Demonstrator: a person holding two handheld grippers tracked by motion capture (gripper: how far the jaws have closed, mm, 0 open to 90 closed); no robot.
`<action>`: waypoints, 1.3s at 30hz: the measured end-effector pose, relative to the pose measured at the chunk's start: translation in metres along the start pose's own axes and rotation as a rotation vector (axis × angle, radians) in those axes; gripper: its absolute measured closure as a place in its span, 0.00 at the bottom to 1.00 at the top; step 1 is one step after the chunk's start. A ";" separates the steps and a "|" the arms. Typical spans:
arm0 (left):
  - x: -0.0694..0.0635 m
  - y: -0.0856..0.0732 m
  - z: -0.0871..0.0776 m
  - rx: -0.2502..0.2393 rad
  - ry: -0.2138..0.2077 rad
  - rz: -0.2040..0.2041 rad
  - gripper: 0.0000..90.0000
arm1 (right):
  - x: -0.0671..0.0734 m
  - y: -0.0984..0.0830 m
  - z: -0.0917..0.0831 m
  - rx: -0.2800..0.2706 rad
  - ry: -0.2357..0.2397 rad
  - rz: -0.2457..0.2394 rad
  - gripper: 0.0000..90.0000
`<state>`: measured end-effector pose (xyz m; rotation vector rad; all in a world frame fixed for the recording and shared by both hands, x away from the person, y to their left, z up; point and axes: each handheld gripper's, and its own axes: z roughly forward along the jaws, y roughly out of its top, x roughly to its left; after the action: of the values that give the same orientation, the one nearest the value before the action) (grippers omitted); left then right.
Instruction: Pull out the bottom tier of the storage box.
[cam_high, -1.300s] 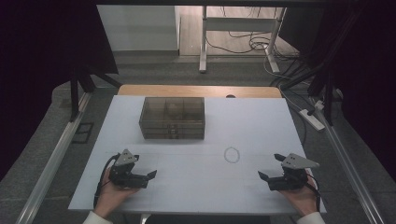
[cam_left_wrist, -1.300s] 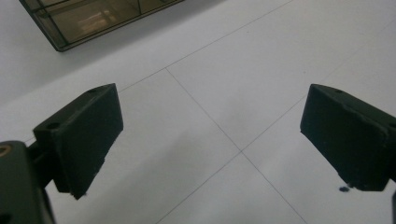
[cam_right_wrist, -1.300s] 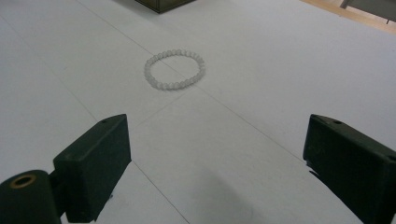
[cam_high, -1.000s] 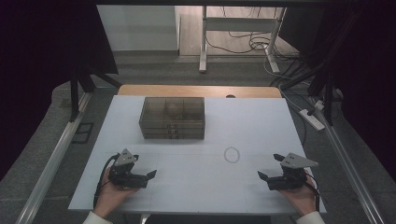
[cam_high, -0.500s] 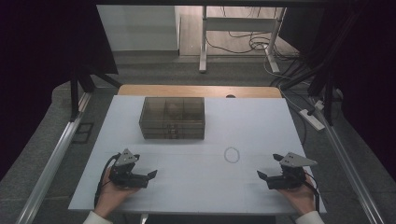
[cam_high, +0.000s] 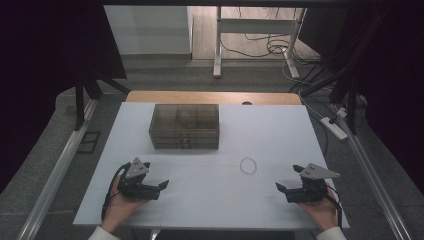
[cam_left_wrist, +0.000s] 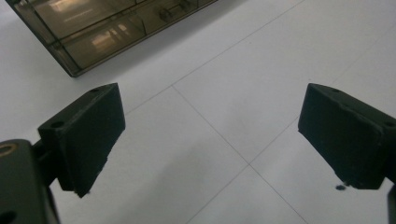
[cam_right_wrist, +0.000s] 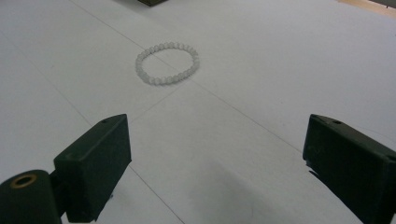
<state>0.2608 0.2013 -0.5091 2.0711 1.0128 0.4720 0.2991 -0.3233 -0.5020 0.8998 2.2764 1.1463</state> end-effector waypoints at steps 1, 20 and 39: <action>0.000 0.001 0.000 -0.001 0.003 0.004 0.08 | 0.000 0.000 0.001 0.000 -0.001 0.001 0.08; -0.005 0.011 0.007 0.013 0.062 0.143 0.11 | 0.000 -0.001 0.004 0.013 -0.007 -0.005 0.08; -0.010 0.016 0.016 0.042 0.137 0.270 0.12 | 0.000 -0.001 0.006 0.017 -0.010 0.000 0.08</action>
<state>0.2726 0.1790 -0.5067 2.2492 0.8283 0.7442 0.3019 -0.3208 -0.5062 0.9096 2.2812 1.1215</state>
